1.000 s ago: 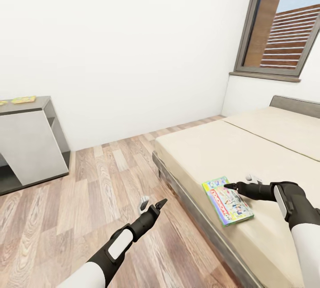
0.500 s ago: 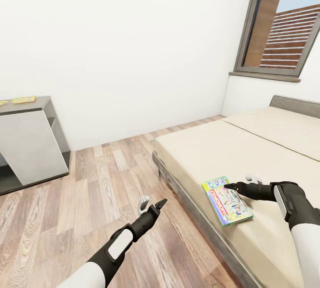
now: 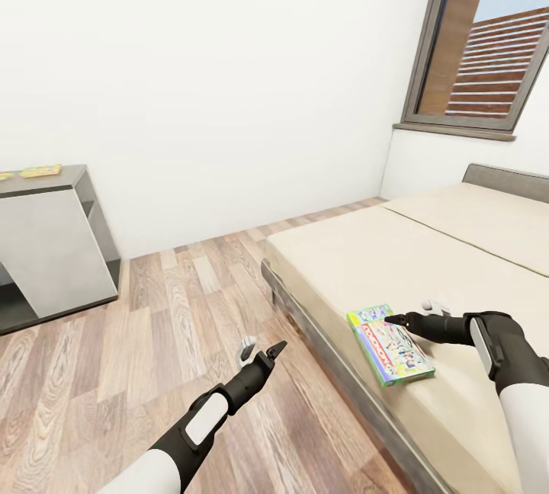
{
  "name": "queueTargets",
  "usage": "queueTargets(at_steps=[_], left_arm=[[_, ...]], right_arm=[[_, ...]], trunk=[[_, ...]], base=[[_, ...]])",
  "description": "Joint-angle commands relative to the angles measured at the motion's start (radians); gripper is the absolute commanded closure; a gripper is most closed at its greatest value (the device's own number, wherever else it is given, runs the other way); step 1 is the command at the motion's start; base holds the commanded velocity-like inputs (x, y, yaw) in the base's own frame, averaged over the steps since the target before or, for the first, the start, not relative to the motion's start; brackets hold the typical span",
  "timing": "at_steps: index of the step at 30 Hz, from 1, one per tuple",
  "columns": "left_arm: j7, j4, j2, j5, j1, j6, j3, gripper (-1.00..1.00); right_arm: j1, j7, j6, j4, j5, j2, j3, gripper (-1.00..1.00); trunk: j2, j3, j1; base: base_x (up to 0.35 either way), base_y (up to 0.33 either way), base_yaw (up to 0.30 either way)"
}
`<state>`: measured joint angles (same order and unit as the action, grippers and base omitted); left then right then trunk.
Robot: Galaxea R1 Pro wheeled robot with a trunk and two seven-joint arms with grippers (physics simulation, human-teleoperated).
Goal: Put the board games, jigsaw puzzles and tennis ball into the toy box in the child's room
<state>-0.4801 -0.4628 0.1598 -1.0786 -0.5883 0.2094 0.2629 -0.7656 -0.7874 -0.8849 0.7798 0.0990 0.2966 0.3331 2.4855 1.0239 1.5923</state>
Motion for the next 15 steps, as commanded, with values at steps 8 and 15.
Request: queueTargets(at_steps=[8,15], left_arm=[[-0.002,0.002,0.000,-0.009,-0.001,0.006,0.003,-1.00],[-0.001,0.004,0.001,-0.007,-0.001,0.004,0.003,-1.00]], right_arm=[[-0.001,-0.007,-0.007,-0.006,0.026,0.003,0.005,-1.00],[-0.001,-0.008,-0.006,0.010,0.024,0.021,0.009,-1.00]], trunk=[[0.000,0.001,0.000],[0.000,0.001,0.000]], base=[[0.000,0.000,0.000],[0.000,0.000,0.000]])
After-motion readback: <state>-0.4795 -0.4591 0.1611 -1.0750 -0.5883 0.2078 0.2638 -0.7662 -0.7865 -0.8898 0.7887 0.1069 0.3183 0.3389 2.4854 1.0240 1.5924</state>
